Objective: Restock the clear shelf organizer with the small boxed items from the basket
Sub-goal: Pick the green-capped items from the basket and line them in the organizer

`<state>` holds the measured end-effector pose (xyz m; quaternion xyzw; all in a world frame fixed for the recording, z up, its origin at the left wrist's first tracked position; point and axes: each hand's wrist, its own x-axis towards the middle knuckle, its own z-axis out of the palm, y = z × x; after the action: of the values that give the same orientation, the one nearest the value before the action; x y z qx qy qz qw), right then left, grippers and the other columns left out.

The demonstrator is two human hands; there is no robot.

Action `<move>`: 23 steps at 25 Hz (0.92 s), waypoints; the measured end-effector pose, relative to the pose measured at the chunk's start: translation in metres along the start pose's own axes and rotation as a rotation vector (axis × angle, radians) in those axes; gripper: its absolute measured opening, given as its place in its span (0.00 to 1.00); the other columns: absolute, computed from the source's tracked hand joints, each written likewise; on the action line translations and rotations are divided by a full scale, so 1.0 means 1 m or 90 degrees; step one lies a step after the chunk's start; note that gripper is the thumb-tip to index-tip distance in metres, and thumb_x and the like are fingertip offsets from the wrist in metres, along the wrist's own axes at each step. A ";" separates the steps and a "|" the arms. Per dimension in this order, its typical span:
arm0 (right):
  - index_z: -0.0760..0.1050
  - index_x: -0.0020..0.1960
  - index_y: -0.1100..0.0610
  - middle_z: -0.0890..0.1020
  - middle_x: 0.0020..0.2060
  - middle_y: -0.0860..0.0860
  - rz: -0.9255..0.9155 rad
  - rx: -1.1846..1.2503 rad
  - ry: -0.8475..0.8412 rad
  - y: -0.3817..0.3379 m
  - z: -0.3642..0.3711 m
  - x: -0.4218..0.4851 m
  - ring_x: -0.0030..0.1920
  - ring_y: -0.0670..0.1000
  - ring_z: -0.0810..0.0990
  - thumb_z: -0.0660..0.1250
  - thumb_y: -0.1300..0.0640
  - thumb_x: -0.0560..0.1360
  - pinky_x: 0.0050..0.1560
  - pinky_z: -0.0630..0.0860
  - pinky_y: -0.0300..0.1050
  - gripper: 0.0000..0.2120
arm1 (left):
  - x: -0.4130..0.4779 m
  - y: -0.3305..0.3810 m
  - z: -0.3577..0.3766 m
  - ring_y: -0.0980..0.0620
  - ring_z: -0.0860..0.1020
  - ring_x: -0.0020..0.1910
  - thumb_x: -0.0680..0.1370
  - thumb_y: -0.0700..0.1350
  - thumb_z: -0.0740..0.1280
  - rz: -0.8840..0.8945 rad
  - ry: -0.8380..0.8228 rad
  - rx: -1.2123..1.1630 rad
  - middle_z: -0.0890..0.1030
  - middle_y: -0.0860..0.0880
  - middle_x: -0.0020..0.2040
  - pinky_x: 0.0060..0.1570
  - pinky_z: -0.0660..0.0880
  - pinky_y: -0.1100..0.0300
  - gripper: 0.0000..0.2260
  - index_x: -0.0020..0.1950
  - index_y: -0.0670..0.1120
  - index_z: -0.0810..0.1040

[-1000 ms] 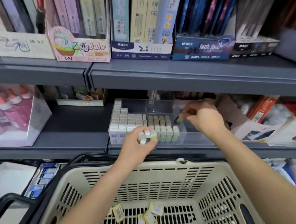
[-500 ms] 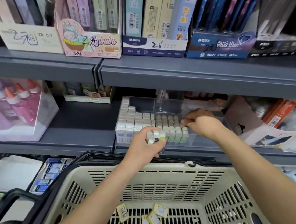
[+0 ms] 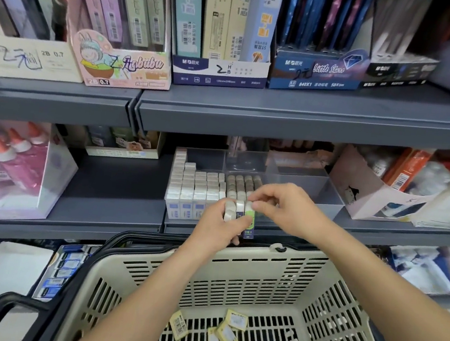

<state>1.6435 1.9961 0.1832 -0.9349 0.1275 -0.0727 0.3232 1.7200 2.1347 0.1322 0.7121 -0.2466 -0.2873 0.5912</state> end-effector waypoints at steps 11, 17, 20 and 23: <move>0.76 0.45 0.46 0.81 0.44 0.46 0.107 -0.114 0.153 0.036 -0.039 0.052 0.49 0.52 0.80 0.66 0.57 0.75 0.55 0.76 0.47 0.06 | -0.001 -0.010 -0.001 0.54 0.82 0.39 0.78 0.39 0.64 -0.015 -0.001 -0.132 0.85 0.51 0.41 0.24 0.67 0.64 0.04 0.52 0.44 0.71; 0.73 0.41 0.42 0.81 0.42 0.44 0.117 -0.152 0.066 0.047 -0.014 0.054 0.48 0.51 0.80 0.65 0.55 0.74 0.53 0.77 0.47 0.08 | 0.000 -0.013 0.000 0.48 0.77 0.39 0.76 0.42 0.67 -0.002 0.012 -0.133 0.85 0.50 0.40 0.27 0.70 0.63 0.05 0.51 0.47 0.75; 0.78 0.49 0.45 0.82 0.51 0.48 0.122 -0.190 0.038 0.048 -0.011 0.055 0.52 0.54 0.79 0.63 0.53 0.75 0.55 0.76 0.48 0.07 | 0.000 -0.013 0.000 0.46 0.77 0.42 0.76 0.41 0.67 0.002 0.017 -0.153 0.85 0.52 0.39 0.29 0.71 0.62 0.05 0.50 0.50 0.76; 0.78 0.56 0.48 0.81 0.56 0.50 0.090 -0.255 0.050 0.041 -0.013 0.049 0.55 0.56 0.78 0.60 0.52 0.77 0.57 0.74 0.49 0.11 | -0.002 -0.011 0.002 0.46 0.77 0.41 0.76 0.41 0.68 0.008 0.009 -0.149 0.85 0.52 0.39 0.28 0.70 0.63 0.05 0.51 0.48 0.76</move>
<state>1.6799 1.9433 0.1705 -0.9656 0.2176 -0.0595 0.1297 1.7176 2.1369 0.1217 0.6389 -0.2116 -0.3055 0.6736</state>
